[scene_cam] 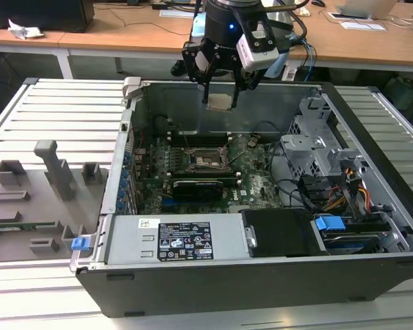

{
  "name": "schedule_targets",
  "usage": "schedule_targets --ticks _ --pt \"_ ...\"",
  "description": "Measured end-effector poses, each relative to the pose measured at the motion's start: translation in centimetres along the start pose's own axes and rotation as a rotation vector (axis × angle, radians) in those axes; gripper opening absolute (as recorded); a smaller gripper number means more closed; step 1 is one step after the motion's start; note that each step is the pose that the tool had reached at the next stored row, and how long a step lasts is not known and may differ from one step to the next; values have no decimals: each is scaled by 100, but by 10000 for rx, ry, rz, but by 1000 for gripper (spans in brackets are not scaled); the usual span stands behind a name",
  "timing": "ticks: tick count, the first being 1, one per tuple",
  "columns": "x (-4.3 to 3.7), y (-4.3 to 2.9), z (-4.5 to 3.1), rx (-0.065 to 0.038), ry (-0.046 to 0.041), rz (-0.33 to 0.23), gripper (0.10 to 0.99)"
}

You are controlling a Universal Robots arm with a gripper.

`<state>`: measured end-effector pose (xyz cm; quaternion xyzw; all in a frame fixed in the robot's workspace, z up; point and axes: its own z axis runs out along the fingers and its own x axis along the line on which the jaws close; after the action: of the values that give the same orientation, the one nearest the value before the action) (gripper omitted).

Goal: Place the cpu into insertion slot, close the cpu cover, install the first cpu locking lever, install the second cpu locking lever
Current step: 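Place the cpu into insertion slot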

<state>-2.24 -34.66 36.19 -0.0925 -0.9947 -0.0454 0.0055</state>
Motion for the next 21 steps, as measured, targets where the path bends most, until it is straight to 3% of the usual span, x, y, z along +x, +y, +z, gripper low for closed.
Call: schedule_targets --ticks 21 --pt "0 0 1 -4 -22 245 541"
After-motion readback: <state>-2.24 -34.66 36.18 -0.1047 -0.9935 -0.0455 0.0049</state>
